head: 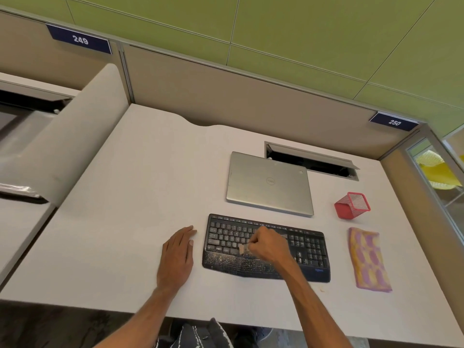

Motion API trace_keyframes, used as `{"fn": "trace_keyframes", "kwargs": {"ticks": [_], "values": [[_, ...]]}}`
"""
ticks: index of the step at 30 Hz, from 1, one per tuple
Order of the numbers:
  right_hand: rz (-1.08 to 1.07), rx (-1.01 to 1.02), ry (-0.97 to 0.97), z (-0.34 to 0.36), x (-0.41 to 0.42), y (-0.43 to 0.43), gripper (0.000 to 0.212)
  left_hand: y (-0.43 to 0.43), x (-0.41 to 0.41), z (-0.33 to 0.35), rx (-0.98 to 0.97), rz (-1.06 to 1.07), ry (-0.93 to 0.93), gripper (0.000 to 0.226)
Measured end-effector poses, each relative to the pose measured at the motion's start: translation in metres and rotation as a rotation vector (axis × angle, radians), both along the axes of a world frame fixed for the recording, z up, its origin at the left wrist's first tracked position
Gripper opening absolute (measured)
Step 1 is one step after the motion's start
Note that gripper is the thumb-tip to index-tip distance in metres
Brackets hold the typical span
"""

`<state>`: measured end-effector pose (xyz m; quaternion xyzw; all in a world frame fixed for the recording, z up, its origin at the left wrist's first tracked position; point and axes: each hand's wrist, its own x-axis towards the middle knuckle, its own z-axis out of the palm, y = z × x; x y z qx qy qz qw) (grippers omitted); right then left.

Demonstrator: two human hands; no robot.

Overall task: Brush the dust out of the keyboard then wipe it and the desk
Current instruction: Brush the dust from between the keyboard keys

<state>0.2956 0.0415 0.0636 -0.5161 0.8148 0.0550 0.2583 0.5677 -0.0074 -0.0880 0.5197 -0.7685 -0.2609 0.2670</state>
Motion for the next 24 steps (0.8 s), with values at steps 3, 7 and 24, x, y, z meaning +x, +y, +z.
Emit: {"fn": "trace_keyframes", "kwargs": {"ticks": [3, 7, 24], "values": [[-0.024, -0.094, 0.085, 0.002, 0.000, 0.001, 0.017, 0.000, -0.001, 0.000, 0.004, -0.003, -0.003, 0.042], [0.042, 0.024, 0.013, -0.003, 0.002, 0.004, 0.014, 0.000, -0.001, -0.001, 0.011, 0.003, -0.004, 0.042], [0.220, -0.046, 0.065, 0.013, -0.021, 0.009, 0.021, 0.000, 0.000, 0.001, -0.002, 0.000, -0.012, 0.042]]}}
